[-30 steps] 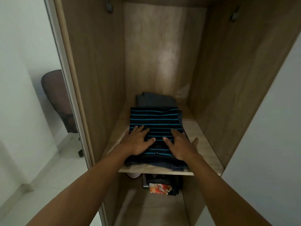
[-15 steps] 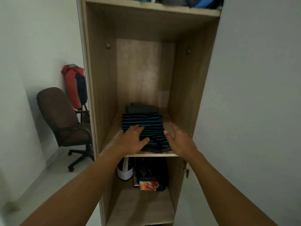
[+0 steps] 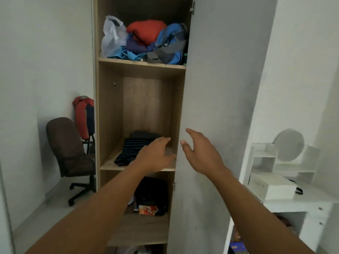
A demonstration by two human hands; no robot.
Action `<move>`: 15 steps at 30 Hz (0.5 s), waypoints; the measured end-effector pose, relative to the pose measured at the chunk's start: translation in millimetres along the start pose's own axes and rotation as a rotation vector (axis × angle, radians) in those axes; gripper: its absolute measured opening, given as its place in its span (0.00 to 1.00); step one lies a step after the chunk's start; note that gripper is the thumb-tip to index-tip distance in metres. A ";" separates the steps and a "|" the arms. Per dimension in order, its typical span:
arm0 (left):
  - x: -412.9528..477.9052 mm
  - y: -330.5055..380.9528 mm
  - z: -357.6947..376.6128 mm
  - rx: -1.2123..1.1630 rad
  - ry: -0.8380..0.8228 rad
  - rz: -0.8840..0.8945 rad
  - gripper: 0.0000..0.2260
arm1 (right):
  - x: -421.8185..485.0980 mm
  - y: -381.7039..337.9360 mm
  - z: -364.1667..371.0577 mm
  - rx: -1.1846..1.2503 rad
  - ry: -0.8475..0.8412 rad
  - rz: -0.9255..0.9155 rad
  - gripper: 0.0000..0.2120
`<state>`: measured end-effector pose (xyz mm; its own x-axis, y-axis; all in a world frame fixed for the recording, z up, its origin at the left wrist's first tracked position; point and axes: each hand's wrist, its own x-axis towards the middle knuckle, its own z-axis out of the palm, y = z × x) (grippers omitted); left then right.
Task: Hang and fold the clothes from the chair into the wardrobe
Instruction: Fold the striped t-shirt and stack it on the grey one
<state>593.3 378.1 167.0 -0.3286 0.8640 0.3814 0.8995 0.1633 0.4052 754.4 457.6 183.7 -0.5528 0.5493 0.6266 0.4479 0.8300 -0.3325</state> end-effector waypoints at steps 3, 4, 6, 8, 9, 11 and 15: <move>-27.3 47.9 5.4 -0.095 -0.044 0.037 0.38 | -27.9 -5.0 -44.1 0.004 0.055 -0.014 0.26; -34.3 60.6 7.6 -0.131 -0.061 0.056 0.40 | -36.2 -4.6 -57.9 0.015 0.089 -0.028 0.25; -44.5 82.0 11.6 -0.209 -0.073 0.098 0.43 | -51.1 0.0 -82.8 0.072 0.198 -0.056 0.25; -51.9 101.2 15.0 -0.264 -0.071 0.128 0.46 | -63.2 9.7 -102.4 0.161 0.320 -0.057 0.26; -54.6 110.1 16.5 -0.281 -0.068 0.135 0.47 | -66.6 16.6 -108.5 0.190 0.365 -0.058 0.25; -58.1 127.3 19.0 -0.298 -0.052 0.150 0.49 | -70.1 29.6 -116.3 0.238 0.406 -0.040 0.20; -62.1 153.5 25.1 -0.330 -0.003 0.189 0.53 | -76.5 46.1 -121.1 0.369 0.265 0.006 0.22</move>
<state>759.1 361.5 184.6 -0.1650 0.8656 0.4728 0.8029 -0.1606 0.5741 902.5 442.1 205.7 -0.3302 0.5503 0.7669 0.1431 0.8322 -0.5356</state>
